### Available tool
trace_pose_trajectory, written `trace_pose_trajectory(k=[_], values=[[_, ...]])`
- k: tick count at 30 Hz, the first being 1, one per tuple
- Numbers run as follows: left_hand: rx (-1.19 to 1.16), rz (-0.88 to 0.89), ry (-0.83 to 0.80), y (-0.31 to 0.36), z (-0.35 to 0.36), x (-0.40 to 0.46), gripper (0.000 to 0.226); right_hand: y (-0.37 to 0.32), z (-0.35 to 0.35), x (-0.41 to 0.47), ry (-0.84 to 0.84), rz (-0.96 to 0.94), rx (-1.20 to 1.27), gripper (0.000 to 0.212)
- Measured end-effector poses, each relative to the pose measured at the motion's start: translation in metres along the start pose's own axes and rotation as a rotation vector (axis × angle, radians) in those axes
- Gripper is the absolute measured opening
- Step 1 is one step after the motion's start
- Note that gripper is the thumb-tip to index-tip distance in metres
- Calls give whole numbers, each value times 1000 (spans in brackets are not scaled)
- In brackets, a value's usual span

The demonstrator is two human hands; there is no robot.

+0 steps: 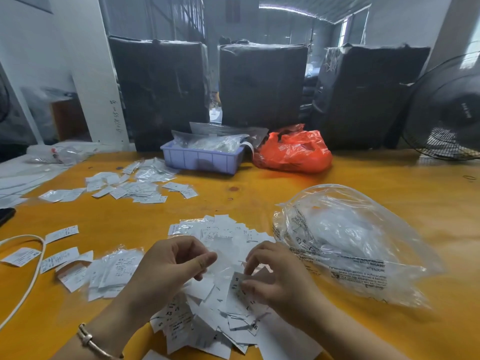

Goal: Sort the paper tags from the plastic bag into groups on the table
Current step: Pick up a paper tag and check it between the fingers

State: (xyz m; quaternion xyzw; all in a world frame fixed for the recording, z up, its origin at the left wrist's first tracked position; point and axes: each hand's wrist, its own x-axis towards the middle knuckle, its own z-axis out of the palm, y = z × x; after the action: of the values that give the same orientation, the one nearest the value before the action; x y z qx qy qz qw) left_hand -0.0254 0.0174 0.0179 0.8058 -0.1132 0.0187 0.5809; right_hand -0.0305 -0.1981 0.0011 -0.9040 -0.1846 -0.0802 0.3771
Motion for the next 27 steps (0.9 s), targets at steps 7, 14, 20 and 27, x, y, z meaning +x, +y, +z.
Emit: trace_pose_trajectory(k=[7, 14, 20, 27], values=[[20, -4, -4, -1, 3, 0, 19, -6, -4, -1, 125, 179, 408, 8], [16, -3, -7, -1, 3, 0, 17, -7, -7, 0, 133, 351, 728, 13], [26, -4, -8, -3, 3, 2, 18, -7, -13, 3, 148, 354, 906, 7], [-2, 0, -2, -4, 4, 3, 6, -2, -19, 5, 319, 267, 981, 21]])
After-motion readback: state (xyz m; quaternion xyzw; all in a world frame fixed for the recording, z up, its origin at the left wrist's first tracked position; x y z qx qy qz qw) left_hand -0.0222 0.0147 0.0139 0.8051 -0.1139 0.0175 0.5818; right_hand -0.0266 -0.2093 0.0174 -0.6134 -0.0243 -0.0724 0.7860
